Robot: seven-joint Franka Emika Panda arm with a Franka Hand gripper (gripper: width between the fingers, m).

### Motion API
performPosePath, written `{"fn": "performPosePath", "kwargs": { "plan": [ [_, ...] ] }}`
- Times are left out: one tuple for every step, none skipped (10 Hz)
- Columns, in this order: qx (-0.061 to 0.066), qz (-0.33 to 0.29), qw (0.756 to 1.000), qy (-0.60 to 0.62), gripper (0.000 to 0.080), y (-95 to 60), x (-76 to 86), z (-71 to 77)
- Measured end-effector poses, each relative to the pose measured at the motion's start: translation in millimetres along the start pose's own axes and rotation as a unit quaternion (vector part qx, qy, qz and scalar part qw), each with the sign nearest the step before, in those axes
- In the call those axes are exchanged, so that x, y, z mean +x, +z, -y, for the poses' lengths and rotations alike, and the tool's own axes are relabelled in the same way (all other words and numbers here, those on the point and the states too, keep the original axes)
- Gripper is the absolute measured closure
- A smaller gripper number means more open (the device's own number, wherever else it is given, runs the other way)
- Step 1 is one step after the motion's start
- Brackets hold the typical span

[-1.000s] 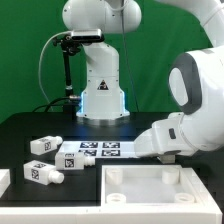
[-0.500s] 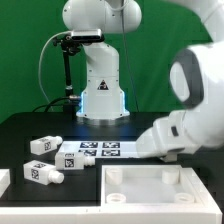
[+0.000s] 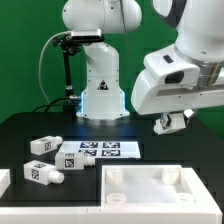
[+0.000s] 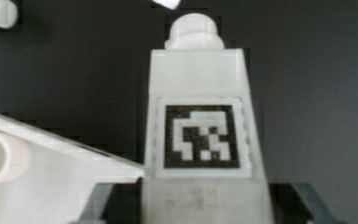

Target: Assemble one leg

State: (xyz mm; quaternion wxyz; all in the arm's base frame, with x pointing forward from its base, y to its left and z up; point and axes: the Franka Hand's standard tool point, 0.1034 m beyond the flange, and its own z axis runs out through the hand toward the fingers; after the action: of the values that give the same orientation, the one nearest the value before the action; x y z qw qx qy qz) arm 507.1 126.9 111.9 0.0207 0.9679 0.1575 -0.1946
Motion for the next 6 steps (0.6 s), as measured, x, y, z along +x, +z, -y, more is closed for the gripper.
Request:
{"fn": "performPosePath", "kwargs": {
  "plan": [
    [-0.002, -0.041, 0.999, 0.001, 0.0514, -2.6, 2.6, -1.3],
    [0.002, -0.063, 0.998, -0.005, 0.0514, -5.7, 3.8, -2.3],
    [0.021, -0.095, 0.995, -0.018, 0.0512, -22.0, 18.2, -11.0],
    [0.032, -0.123, 0.992, -0.027, 0.0512, -41.4, 34.2, -23.8],
    [0.031, -0.170, 0.984, -0.042, 0.0512, -59.4, 52.8, -36.0],
    [0.020, -0.220, 0.974, -0.049, 0.0512, -73.1, 64.1, -43.8]
  ]
}}
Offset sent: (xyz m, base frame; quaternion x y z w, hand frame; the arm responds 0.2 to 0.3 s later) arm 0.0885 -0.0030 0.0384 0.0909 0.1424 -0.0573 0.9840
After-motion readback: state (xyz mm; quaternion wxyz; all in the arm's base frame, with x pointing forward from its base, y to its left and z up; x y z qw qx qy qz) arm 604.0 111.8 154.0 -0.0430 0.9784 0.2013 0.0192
